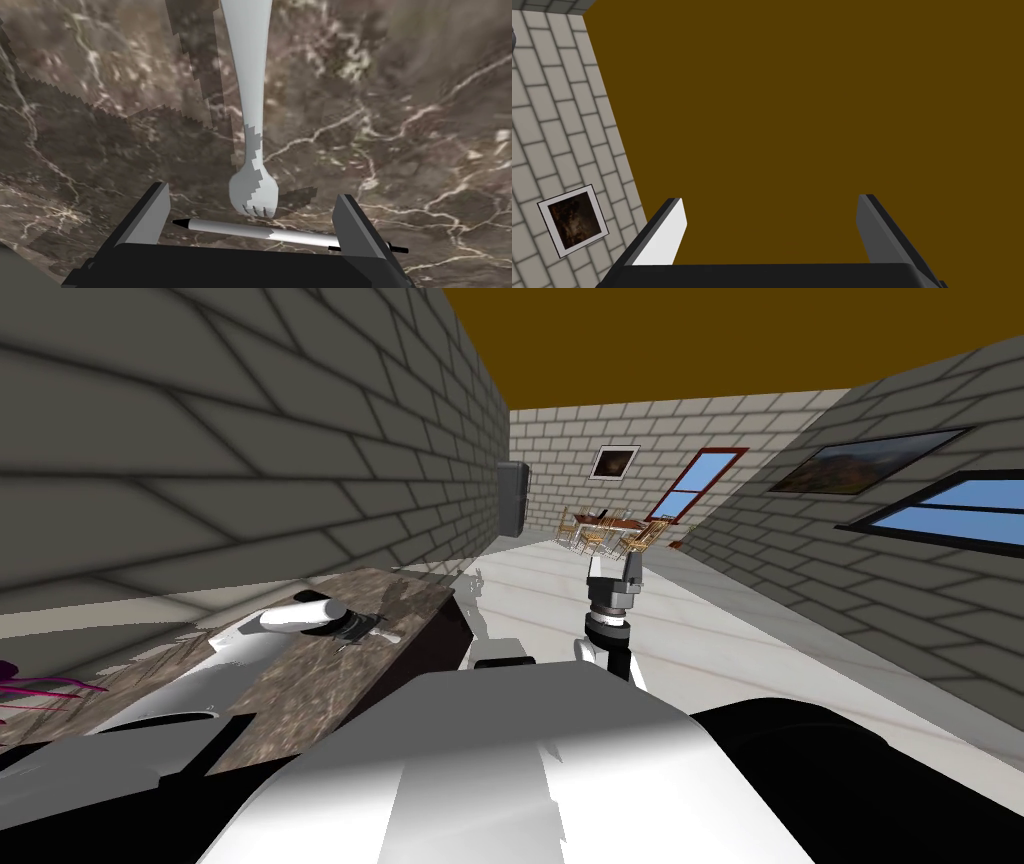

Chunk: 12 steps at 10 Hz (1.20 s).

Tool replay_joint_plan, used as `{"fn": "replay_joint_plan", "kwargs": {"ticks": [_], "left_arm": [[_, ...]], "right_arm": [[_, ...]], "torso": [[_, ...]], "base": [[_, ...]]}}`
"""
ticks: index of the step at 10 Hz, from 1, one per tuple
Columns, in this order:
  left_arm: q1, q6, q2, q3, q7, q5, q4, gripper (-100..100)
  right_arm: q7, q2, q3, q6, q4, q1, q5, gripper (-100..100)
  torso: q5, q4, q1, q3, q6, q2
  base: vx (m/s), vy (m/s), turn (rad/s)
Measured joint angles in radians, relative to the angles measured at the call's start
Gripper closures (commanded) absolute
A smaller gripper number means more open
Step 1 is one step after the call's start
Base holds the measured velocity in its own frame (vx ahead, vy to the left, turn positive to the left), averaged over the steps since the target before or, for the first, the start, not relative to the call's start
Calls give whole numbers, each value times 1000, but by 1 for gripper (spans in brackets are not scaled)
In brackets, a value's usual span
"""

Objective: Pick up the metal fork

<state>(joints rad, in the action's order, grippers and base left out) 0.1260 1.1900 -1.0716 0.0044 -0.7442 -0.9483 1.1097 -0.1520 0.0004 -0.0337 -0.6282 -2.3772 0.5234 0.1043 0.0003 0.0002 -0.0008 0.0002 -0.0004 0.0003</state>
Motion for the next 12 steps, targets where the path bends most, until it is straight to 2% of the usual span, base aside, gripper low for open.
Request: {"fn": "replay_joint_plan", "kwargs": {"ticks": [1,2,3,5,6,7,8,9,10,11,12], "left_arm": [[-2,0,-1,1,-1,0,-18,-100],[22,-10,1,0,-21,-10,-41,-100],[71,-16,5,-8,-51,-13,-83,-100],[87,-23,7,-7,-96,-15,-143,-100],[102,-26,7,-8,-116,-17,-199,-100],[139,-38,12,-11,-141,-24,-237,-100],[154,-49,12,-8,-169,-32,-267,-100],[167,-54,14,-9,-198,-33,-306,-100],[145,-51,10,-3,-199,-36,-310,-100],[155,-50,9,-4,-205,-37,-342,-100],[162,-60,8,1,-219,-50,-345,-100]], "right_arm": [[0,0,0,0,0,0,0,0],[0,0,0,0,0,0,0,0],[0,0,0,0,0,0,0,0],[0,0,0,0,0,0,0,0],[0,0,0,0,0,0,0,0],[0,0,0,0,0,0,0,0],[0,0,0,0,0,0,0,0],[0,0,0,0,0,0,0,0],[0,0,0,0,0,0,0,0],[0,0,0,0,0,0,0,0],[0,0,0,0,0,0,0,0]], "torso": [[0,0,1,0,0,-1],[-1,0,-4,0,1,0],[-2,0,-6,0,1,1],[0,0,-1,0,0,0],[0,0,1,0,0,0],[-1,0,-4,0,1,1],[-1,0,-5,1,0,1],[-1,0,-3,1,0,1],[0,0,-1,0,0,0],[0,0,0,0,0,0],[-1,0,-4,0,1,1]], "base": [[-25,-71,-92],[-45,-97,-44],[-32,-50,10],[-4,1,6],[-40,-71,-65],[-44,-88,-65],[-19,-42,1],[-3,-10,9],[2,6,7],[-33,-67,-80],[-50,-95,-51]]}}
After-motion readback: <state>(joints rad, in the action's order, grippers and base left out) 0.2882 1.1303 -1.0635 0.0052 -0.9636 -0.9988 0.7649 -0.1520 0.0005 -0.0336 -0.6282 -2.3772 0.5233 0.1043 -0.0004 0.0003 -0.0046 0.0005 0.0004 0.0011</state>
